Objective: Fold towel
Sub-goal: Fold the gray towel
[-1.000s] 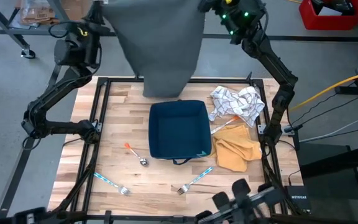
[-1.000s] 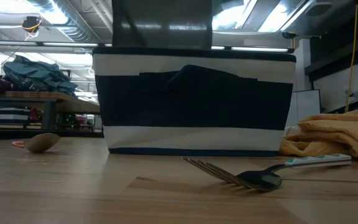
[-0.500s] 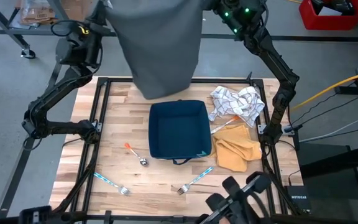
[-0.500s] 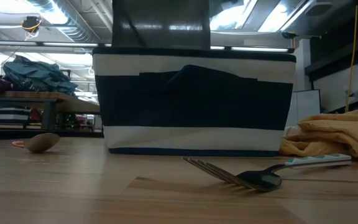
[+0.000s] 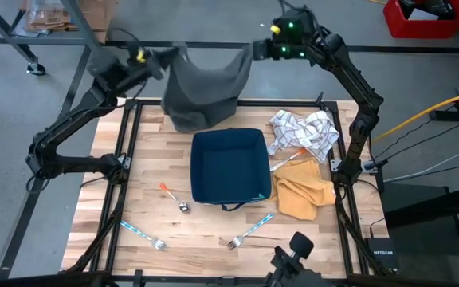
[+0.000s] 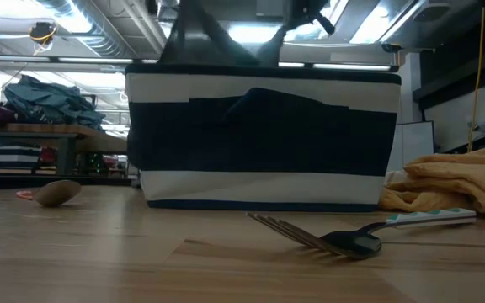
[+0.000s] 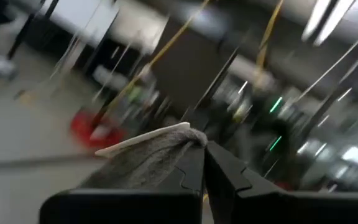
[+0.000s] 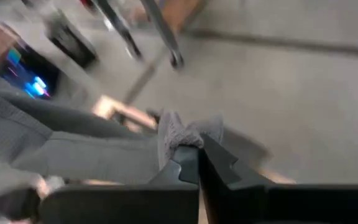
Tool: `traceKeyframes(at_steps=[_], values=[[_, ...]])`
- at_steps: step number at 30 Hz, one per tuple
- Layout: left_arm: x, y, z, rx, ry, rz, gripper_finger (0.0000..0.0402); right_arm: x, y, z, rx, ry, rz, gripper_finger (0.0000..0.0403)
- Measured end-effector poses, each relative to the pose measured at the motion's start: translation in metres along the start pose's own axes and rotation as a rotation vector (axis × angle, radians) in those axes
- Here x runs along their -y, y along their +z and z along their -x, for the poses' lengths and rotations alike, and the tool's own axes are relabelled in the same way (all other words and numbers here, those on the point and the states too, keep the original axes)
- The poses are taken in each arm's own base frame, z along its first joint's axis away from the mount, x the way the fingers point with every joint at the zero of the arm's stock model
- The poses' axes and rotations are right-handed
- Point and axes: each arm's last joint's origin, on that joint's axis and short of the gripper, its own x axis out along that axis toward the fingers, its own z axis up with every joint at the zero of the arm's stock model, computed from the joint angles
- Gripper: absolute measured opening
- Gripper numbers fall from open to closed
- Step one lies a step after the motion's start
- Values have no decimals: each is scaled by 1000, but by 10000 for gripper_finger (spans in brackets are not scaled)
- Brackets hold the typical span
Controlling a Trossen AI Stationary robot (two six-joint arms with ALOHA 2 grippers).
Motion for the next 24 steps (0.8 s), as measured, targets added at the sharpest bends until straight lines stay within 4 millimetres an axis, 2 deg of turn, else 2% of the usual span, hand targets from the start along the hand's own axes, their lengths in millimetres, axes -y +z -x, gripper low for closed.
traceKeyframes(at_steps=[4, 8, 18, 24], values=[[-7, -21, 0, -183, 99, -54, 0, 3, -17, -13, -156, -72, 7, 1], [-9, -38, 3, -327, 166, -82, 0, 0, -35, -36, -285, -111, 25, 1], [-13, -86, 18, -664, 308, -154, 0, -23, -98, -107, -608, -183, 151, 1], [-19, -122, 23, -795, 324, -135, 0, -35, -133, -139, -727, -206, 213, 1]])
